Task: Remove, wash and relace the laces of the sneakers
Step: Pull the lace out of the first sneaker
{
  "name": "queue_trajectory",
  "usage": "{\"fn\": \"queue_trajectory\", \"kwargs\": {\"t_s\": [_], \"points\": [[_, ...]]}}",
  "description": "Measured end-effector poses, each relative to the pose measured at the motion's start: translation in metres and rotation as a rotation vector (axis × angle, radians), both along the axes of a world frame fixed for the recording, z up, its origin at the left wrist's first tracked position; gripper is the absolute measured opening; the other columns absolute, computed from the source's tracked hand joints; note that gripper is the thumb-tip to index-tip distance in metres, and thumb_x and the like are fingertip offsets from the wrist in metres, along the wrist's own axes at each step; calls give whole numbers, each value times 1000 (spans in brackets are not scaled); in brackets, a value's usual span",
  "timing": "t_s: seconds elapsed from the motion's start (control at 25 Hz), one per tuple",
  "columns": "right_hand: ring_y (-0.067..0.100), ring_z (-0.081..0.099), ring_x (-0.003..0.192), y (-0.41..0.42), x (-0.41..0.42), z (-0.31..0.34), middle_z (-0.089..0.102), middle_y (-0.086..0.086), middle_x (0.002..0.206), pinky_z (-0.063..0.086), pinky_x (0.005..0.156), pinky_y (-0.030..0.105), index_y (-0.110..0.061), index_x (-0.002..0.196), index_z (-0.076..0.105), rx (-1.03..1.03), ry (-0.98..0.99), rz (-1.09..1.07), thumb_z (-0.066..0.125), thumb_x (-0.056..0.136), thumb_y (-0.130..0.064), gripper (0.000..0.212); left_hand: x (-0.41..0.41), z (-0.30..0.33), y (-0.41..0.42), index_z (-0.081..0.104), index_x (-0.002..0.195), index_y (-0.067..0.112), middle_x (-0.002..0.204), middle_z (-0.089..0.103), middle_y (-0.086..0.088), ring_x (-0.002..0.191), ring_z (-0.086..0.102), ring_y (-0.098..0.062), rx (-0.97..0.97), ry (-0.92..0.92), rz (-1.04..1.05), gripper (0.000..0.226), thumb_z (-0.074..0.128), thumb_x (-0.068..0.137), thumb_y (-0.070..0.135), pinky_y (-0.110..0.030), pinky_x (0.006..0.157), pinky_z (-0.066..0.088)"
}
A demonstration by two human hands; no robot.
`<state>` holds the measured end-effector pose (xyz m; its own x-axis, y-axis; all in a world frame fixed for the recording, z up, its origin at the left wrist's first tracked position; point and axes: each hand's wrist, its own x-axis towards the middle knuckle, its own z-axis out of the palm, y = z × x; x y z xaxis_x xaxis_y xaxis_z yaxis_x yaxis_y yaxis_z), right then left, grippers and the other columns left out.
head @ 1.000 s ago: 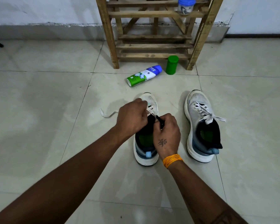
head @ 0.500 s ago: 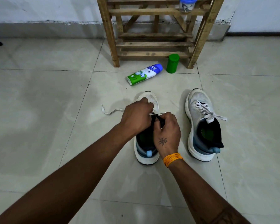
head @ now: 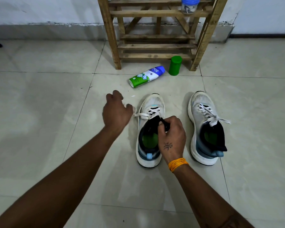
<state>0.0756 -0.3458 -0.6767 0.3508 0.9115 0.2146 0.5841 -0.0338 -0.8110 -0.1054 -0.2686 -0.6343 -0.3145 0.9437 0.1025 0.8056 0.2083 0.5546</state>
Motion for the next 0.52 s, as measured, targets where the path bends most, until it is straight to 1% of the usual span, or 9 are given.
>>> {"fn": "queue_trajectory", "kwargs": {"t_s": [0.08, 0.16, 0.2, 0.28, 0.32, 0.4, 0.48, 0.52], "points": [[14, 56, 76, 0, -3, 3, 59, -3, 85, 41, 68, 30, -17, 86, 59, -11, 43, 6, 67, 92, -27, 14, 21, 1, -23, 55, 99, 19, 98, 58, -1, 84, 61, -28, 120, -4, -180, 30, 70, 83, 39, -38, 70, 46], [15, 59, 74, 3, -1, 10, 62, -5, 80, 43, 68, 31, -19, 81, 60, -26, 83, -9, 66, 90, -38, 22, 33, -3, -45, 56, 89, 23, 86, 60, 3, 78, 60, -23, 98, 79, -349, 31, 66, 81, 51, -37, 65, 48], [15, 60, 73, 7, 2, 14, 63, -6, 77, 42, 67, 31, -20, 79, 61, -37, 88, -1, 64, 90, -41, 24, 35, -7, -53, 57, 87, 23, 83, 61, 4, 76, 60, -22, 72, 119, -388, 30, 65, 81, 51, -37, 64, 49], [17, 63, 73, 18, 8, 24, 65, -8, 73, 44, 65, 31, -23, 84, 65, -84, 38, 115, 64, 91, -40, 18, 33, -18, -62, 56, 87, 19, 82, 60, 1, 75, 61, -26, 74, 111, -397, 22, 62, 85, 40, -38, 62, 49], [18, 64, 75, 26, 10, 29, 67, -8, 75, 47, 66, 32, -25, 89, 68, -125, -41, 224, 64, 90, -37, 13, 32, -23, -65, 54, 87, 16, 82, 59, -2, 74, 61, -28, 97, 91, -381, 20, 59, 87, 35, -39, 61, 48], [22, 67, 86, 44, 11, 41, 72, -5, 85, 52, 72, 34, -29, 100, 72, -250, -272, 435, 64, 85, -37, 19, 34, -29, -70, 52, 89, 12, 84, 57, -4, 72, 58, -30, 123, 56, -338, 19, 54, 89, 31, -40, 59, 48], [26, 67, 96, 59, 2, 49, 74, -2, 98, 51, 76, 33, -30, 103, 73, -369, -470, 509, 65, 83, -40, 24, 36, -32, -73, 49, 91, 13, 86, 55, -3, 72, 56, -30, 130, 9, -293, 16, 53, 92, 28, -40, 59, 46], [27, 66, 98, 64, -2, 49, 74, 0, 101, 49, 76, 33, -28, 102, 73, -373, -532, 530, 65, 83, -40, 24, 37, -33, -74, 46, 89, 14, 85, 52, -2, 72, 54, -29, 125, -21, -265, 15, 54, 94, 26, -39, 59, 43]]}}
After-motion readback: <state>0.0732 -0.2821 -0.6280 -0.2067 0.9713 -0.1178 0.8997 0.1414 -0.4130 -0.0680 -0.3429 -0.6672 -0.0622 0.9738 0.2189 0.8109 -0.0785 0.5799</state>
